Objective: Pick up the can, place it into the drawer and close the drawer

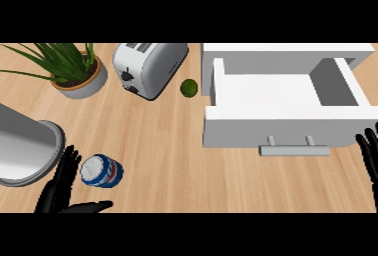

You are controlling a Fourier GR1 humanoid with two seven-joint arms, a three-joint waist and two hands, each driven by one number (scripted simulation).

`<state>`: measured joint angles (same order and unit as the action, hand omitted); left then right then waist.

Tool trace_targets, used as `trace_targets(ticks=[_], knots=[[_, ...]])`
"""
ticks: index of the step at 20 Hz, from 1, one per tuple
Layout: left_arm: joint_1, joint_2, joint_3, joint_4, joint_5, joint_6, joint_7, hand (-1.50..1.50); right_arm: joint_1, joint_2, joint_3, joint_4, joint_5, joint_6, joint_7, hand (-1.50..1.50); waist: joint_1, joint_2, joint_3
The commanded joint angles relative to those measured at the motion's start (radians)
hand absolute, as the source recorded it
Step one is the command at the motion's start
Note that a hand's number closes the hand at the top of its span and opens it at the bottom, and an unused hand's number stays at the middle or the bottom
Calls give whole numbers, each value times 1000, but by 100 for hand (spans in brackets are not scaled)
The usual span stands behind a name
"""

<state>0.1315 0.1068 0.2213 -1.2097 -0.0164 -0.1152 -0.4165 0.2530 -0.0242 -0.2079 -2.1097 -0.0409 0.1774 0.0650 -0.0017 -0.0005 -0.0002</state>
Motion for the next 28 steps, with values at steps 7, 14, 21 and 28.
trace_targets(ticks=[7, 14, 21, 28], knots=[[-118, 36, 26, 201, -2, 14, -89, -150, 42, 21, 14, -29, 8, 11, -5, -150, -2, 0, 0], [-108, -24, -40, 29, 13, 54, 77, -150, -75, -12, -42, 114, 9, 7, -55, -150, 2, 0, 0], [-232, -34, -53, 222, -20, 91, -17, -150, -37, 17, 11, 6, 20, 11, 26, -150, -2, 1, 0], [-193, -49, -89, 140, 10, 70, 8, 150, 2, -1, -61, -39, -51, 41, 35, -150, -1, 0, 0]])
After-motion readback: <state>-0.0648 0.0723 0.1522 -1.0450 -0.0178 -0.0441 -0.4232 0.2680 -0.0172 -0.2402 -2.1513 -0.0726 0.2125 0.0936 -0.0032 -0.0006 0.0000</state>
